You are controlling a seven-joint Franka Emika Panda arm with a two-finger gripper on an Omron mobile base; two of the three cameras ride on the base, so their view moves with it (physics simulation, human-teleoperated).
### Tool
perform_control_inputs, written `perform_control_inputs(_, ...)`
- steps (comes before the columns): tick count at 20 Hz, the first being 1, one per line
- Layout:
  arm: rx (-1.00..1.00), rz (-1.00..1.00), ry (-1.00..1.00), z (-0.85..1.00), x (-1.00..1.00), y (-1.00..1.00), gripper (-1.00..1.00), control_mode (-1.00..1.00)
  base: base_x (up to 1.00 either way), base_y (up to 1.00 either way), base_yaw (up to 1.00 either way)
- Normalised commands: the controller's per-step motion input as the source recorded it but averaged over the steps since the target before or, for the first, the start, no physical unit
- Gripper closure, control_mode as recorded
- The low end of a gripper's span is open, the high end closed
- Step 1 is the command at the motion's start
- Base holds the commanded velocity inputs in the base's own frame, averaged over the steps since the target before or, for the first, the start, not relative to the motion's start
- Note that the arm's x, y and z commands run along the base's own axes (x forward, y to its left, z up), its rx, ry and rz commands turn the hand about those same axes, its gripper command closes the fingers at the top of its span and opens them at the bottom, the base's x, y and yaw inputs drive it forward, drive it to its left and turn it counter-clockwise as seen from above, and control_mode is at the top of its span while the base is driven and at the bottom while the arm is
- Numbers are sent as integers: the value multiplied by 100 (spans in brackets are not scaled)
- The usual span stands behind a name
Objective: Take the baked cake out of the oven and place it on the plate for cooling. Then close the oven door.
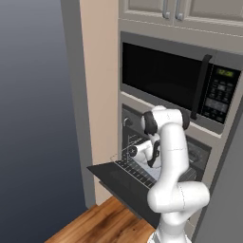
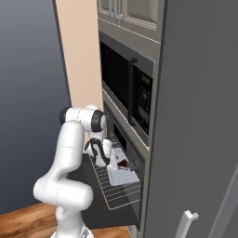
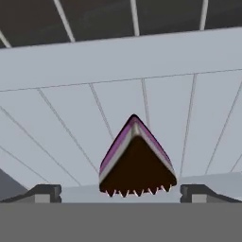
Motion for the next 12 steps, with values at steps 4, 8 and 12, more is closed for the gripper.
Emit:
perform_control_inputs(4,0,1,2,-25,18,-10,-100,-100,0,0,0)
perform_control_inputs(8,0,1,1,-18,17,-12,-100,-100,0,0,0)
perform_control_inputs(12,0,2,3,-13,19,-4,-100,-100,0,0,0)
